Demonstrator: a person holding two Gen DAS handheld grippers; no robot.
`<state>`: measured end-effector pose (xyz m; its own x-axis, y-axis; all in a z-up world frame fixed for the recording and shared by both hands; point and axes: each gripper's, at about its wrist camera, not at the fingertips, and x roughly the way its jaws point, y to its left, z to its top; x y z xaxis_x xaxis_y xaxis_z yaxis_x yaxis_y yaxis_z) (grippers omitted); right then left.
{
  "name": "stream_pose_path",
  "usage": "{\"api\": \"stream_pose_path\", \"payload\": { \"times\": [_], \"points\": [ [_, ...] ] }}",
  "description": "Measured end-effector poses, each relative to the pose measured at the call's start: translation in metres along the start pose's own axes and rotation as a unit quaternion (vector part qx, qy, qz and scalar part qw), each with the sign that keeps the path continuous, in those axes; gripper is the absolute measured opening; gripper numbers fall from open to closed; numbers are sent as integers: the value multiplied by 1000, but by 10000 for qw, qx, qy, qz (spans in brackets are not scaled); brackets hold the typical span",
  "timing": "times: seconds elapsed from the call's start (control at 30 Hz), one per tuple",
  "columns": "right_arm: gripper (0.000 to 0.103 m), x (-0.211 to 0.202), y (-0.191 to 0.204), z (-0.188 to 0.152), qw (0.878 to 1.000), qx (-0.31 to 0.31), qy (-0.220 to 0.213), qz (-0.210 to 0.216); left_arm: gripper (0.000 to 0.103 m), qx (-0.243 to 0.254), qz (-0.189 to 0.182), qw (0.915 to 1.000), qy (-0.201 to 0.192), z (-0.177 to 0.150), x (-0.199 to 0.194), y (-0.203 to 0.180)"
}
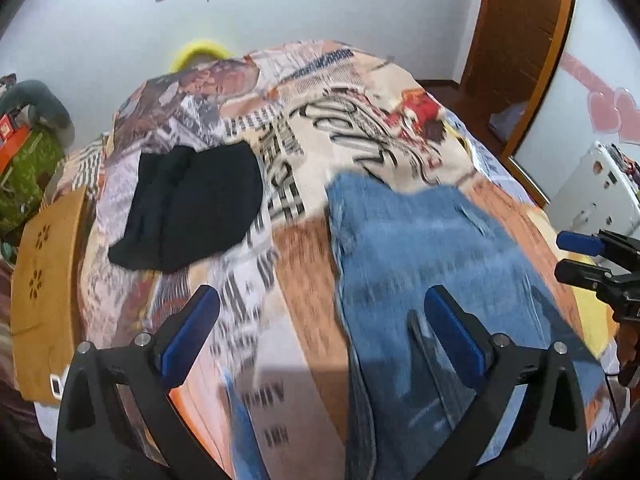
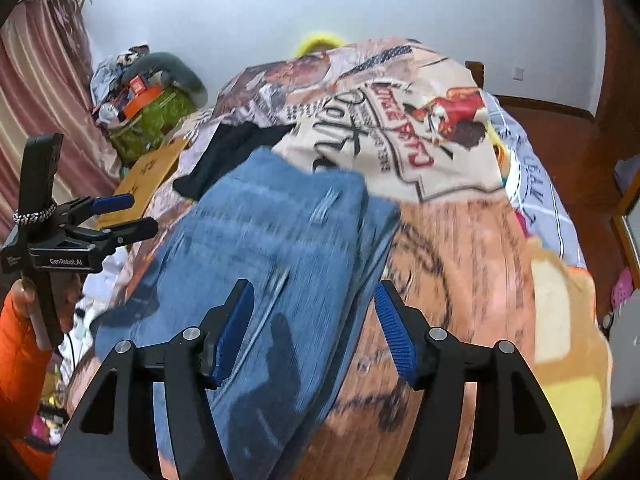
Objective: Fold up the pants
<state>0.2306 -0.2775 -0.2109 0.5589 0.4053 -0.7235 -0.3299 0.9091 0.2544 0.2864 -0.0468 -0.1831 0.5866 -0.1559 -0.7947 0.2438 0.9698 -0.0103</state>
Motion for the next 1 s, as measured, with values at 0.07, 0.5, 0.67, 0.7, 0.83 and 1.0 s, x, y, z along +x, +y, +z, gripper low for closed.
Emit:
{"api": "stream_pose_path", "payload": {
  "times": [0.07,0.5,0.67,0.7,0.83,1.0],
  "points": [
    [59,7,-6,11,10000,43,-24,19,103,61,33,10000,-10,11,10,-1],
    [58,86,-35,47,9983,304,426,274,103,605,-219,9969,460,42,86,-32],
    [37,100,-39,47,9973,328,522,402,103,473,-261,9972,517,43,102,-29],
    [33,100,-37,46,9978,213,516,361,103,441,-277,9972,540,43,106,-28],
    [24,101,-30,43,9987,-126,467,132,103,382,-216,9975,554,41,117,-27],
    [23,103,-26,43,9985,-314,425,-113,103,279,-221,9977,568,41,121,-23]
  ]
}}
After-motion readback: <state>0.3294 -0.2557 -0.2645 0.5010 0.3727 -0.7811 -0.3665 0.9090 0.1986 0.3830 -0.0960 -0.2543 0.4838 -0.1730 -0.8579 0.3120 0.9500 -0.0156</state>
